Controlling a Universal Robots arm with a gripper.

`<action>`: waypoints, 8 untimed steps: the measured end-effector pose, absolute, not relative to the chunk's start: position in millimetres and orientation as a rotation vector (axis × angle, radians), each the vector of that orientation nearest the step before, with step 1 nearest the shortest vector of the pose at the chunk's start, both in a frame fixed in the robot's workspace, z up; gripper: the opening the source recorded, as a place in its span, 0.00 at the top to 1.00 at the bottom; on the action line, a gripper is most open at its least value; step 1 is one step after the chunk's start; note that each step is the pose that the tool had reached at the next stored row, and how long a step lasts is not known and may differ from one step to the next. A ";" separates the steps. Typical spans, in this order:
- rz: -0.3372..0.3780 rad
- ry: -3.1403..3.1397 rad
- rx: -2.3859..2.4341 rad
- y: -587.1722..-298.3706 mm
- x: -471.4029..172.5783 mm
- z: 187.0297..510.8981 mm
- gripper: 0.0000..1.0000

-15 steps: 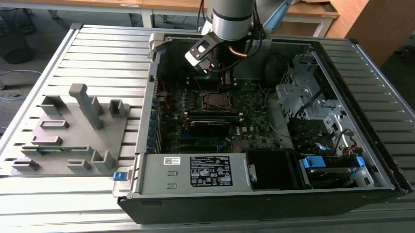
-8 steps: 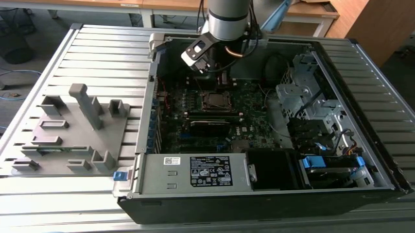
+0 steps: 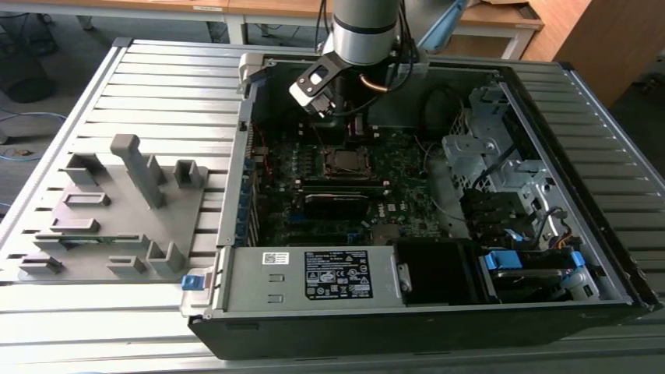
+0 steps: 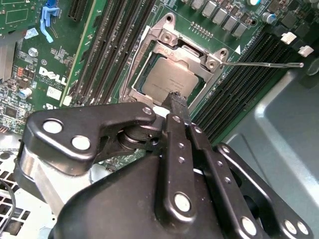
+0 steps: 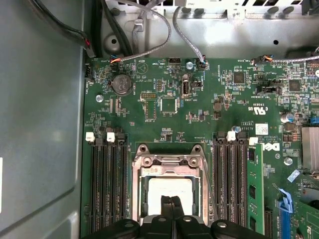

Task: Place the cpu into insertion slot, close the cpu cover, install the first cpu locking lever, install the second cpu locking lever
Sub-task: 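Close the cpu cover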

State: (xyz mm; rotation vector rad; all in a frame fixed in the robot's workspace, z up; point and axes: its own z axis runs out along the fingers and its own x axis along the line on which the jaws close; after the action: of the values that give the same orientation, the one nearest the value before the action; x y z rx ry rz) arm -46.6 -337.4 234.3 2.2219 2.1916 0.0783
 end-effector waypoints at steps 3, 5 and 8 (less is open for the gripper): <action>0.078 2.200 2.214 -337.4 -46.6 234.3 0.89; 0.078 2.216 2.198 -337.4 -46.6 234.3 0.89; 0.079 2.254 2.160 -337.4 -46.6 234.2 0.89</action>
State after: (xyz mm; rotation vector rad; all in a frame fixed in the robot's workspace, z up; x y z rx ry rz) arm -46.6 -337.4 234.2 2.1604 2.2542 0.0791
